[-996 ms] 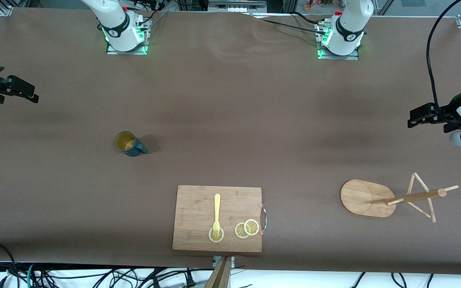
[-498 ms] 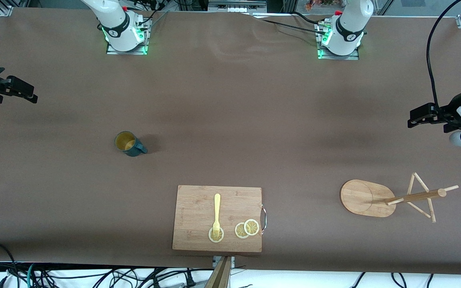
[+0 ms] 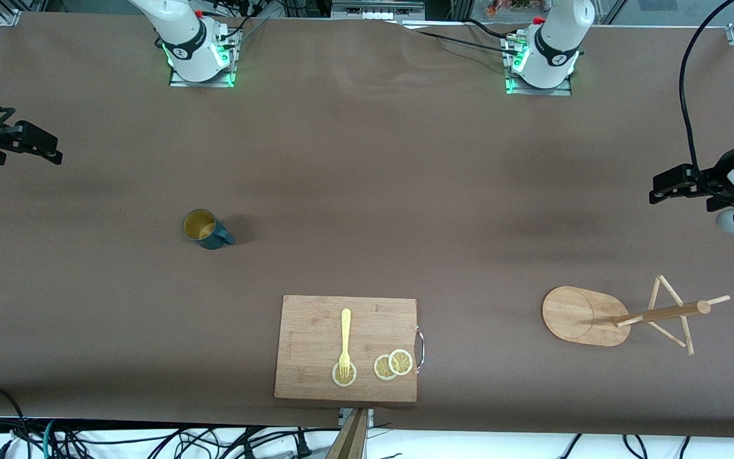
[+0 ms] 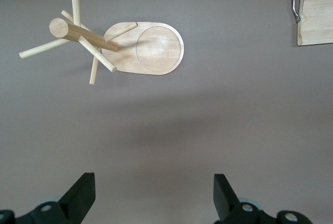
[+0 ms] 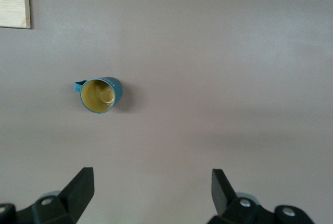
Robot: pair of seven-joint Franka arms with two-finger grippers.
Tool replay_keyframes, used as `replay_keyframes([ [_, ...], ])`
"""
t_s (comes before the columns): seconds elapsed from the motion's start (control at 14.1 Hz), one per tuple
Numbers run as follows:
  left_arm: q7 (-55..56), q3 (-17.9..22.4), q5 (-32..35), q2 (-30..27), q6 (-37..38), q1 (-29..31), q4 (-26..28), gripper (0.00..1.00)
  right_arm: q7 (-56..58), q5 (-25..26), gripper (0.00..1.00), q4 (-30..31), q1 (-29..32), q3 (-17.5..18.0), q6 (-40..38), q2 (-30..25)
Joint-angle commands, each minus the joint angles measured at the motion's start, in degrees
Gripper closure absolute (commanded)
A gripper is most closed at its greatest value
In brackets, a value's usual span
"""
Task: Pass cup and hang on rack
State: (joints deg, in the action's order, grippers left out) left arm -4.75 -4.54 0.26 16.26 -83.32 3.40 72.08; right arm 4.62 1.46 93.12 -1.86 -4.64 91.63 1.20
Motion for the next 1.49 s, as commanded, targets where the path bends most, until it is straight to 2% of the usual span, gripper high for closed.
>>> replay_keyframes([
  [0.0, 0.3, 0.2, -1.1, 0.5, 0.2, 0.1, -1.2, 0.0, -0.8, 0.5, 0.0, 0.7, -0.1, 0.0, -0.2, -0.4],
  [0.64, 0.3, 0.2, -1.1, 0.5, 0.2, 0.0, -1.2, 0.0, -0.8, 0.3, 0.0, 1.4, 0.1, -0.2, -0.3, -0.1],
  [1.0, 0.3, 0.2, -1.1, 0.5, 0.2, 0.0, -1.2, 0.0, -0.9, -1.4, 0.0, 1.6, 0.0, -0.2, 0.4, 0.1],
  [1.07, 0.3, 0.2, -1.1, 0.5, 0.2, 0.0, -1.2, 0.0, -1.0, -3.5, 0.01, 1.6, 0.1, -0.2, 0.8, 0.8],
  [1.21, 0.3, 0.2, -1.1, 0.5, 0.2, 0.0, -1.2, 0.0, -3.6, -6.5, 0.01, 1.8, 0.1, -0.3, 3.3, 2.7],
  [1.42, 0.3, 0.2, -1.1, 0.5, 0.1, 0.0, -1.2, 0.0, -10.8, -7.3, 0.01, 8.2, -0.3, 0.3, 12.4, 3.2],
])
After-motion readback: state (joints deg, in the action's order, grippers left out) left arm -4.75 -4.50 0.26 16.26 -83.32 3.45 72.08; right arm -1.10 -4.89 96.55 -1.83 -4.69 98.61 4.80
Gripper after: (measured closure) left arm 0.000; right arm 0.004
